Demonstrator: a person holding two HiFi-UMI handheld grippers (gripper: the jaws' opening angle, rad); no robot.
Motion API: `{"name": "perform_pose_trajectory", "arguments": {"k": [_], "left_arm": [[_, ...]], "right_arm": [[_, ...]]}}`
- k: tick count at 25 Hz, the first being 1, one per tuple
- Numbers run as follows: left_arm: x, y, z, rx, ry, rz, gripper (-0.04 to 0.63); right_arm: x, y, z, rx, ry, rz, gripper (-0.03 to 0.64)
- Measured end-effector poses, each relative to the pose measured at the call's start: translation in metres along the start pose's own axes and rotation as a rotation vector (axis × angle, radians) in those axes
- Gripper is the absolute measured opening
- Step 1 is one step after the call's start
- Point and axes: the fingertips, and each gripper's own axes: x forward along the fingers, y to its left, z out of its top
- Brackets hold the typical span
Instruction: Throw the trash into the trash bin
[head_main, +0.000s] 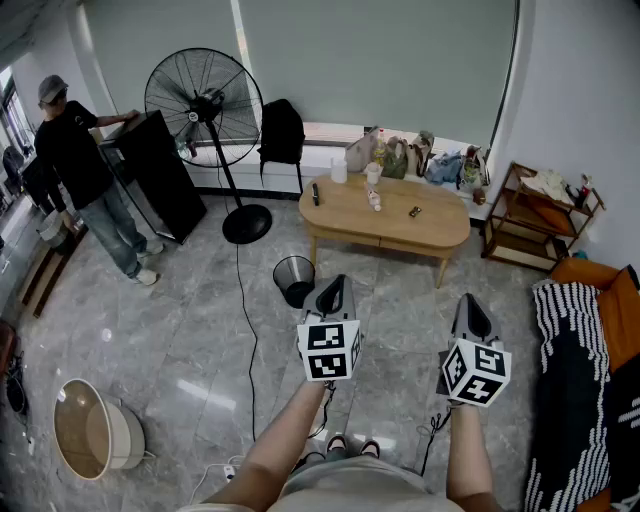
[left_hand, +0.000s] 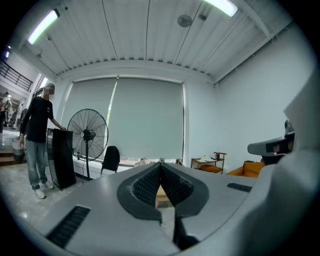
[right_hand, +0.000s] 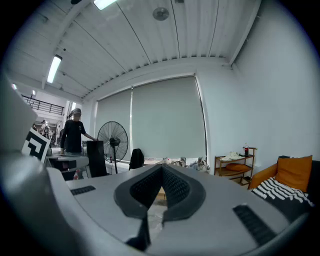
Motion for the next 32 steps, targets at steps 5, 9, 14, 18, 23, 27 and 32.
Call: {"name": "perform_pose_trajectory", "arguments": {"k": [5,9,14,18,23,27,32], "left_arm": [[-0.001,0.001,-0.003,0.0,0.0,-0.003,0.015],[-0.002,0.003,-0.004,-0.005,-0.001,0.002,0.015],[-0.001,0.006,-0.005,-0.011,-0.001,0.008,0.015],[0.001,0.005,-0.007,-0.01,0.005,0.008,0.015],[0.002,0.004,-0.005,-0.004,0.002,0.01,0.015],[0.001,0.01,-0.006,-0.002,0.002,0.016,0.015],[-0.003,0.024,-0.009,-0.009,0.008,0.028,0.015]], "right_arm": [[-0.002,0.001,-0.003,0.0,0.002,-0.005,0.003],[-0.003,0.001,-0.005,-0.002,0.005,-0.007,0.003],[-0.002,0.0,-0.007,0.012,0.007,-0.006,0.003],[-0.001,-0.005,-0.014,0.036,0.001,-0.021,0.006],[-0.001,-0.006,-0.011,0.028,-0.015,-0.02,0.063],[-0.003,-0.004,-0.007,0.024,-0.033,-0.021,0.127],[-0.003,0.0,-0.003,0.031,-0.047,-0.031,0.213]]}}
